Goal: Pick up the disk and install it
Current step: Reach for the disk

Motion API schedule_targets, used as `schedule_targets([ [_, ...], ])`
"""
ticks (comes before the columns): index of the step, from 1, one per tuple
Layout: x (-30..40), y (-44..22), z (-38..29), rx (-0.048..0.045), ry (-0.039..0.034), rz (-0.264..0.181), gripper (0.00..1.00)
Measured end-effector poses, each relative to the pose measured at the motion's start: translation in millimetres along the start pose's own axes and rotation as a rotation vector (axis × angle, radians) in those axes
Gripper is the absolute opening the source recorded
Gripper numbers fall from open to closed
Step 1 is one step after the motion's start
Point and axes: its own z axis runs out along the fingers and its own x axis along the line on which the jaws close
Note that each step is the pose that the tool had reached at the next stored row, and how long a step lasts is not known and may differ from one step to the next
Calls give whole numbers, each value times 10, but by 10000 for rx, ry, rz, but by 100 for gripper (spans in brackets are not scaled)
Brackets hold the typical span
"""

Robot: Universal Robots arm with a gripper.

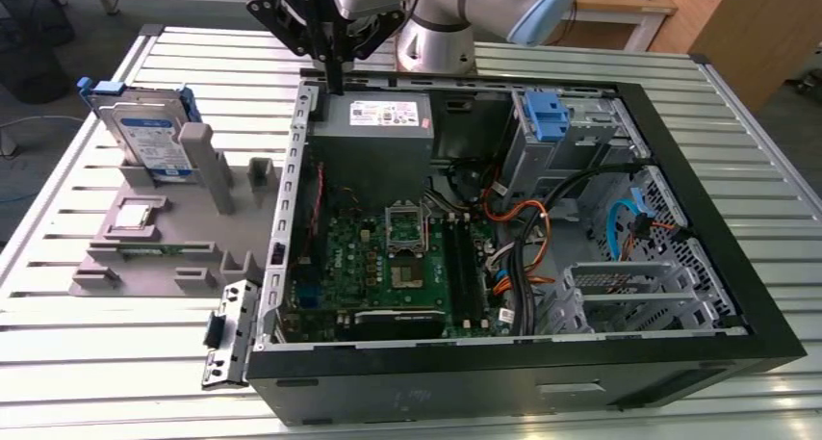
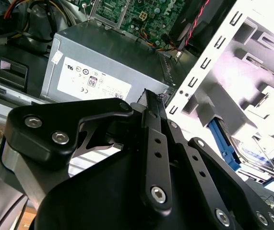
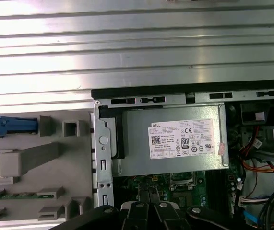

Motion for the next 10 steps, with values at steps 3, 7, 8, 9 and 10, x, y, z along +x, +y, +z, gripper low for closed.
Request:
schedule_targets([
  [3,7,-1,0,0,-1,2,10],
  [7,23,-2,0,0,0,0,10],
  [8,25,-2,0,0,0,0,10],
  [9,26,-2,0,0,0,-1,10],
  [10,29,-2,0,0,0,0,10],
])
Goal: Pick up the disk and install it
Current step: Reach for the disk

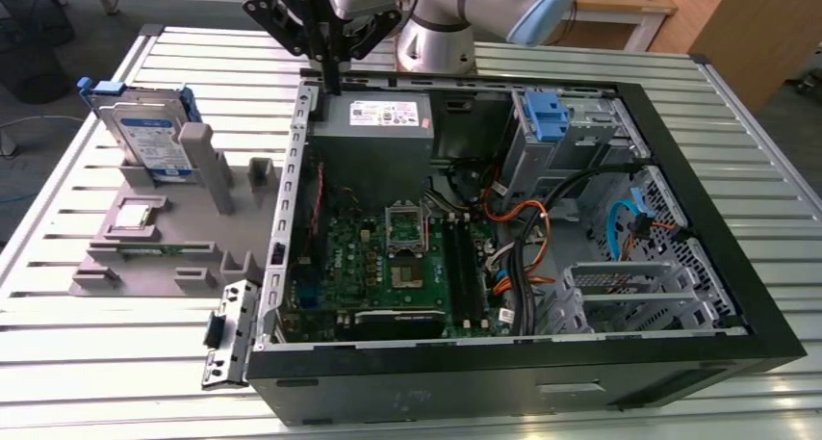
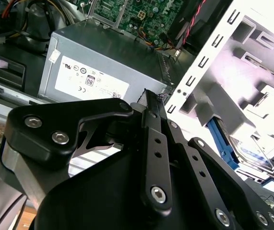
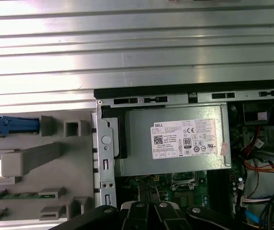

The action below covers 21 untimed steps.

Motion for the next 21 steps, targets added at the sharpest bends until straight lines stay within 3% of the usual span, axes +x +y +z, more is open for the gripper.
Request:
schedule_targets([
  [8,16,-2,0,0,0,0,10],
  [21,108,-8,-2,-1,0,-1,10],
])
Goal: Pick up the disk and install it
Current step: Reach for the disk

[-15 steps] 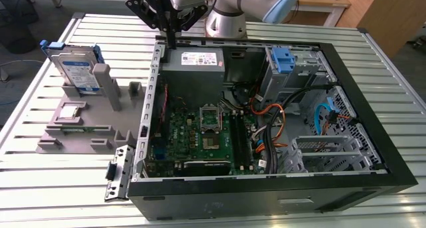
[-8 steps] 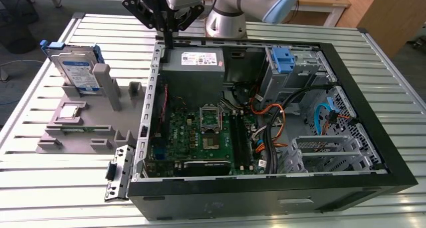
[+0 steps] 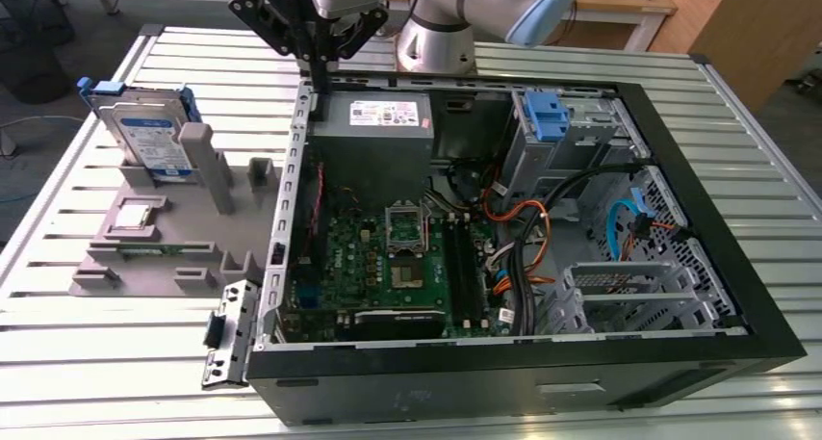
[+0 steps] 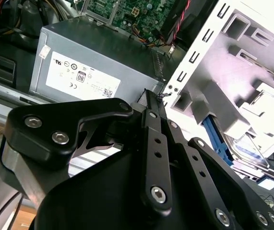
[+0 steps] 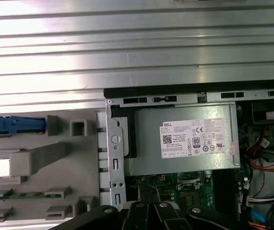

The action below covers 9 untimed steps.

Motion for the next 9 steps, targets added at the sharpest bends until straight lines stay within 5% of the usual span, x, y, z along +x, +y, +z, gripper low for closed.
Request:
schedule_targets([
  [9,55,-4,0,-2,0,1,10],
])
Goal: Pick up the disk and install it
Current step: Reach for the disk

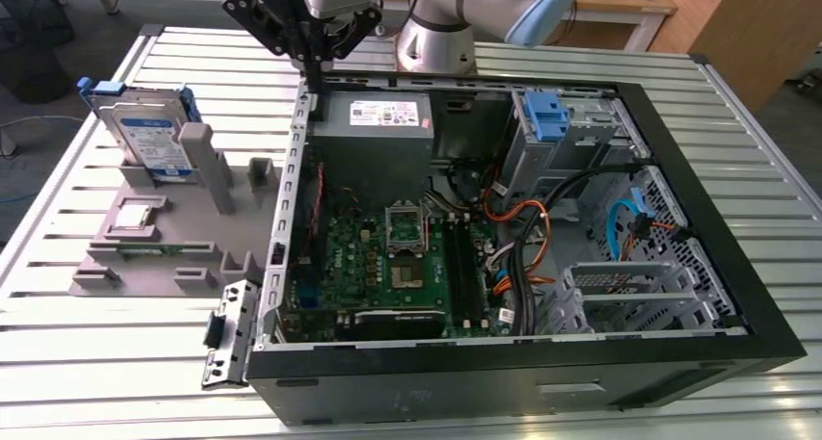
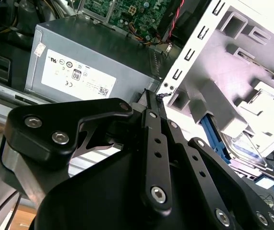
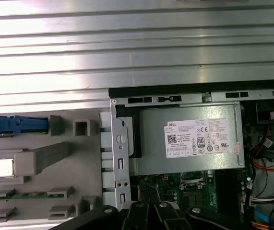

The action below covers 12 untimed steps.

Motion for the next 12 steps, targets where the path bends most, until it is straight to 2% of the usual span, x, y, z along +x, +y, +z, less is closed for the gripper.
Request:
schedule_targets([
  [12,34,-2,-1,-1,0,1,10],
])
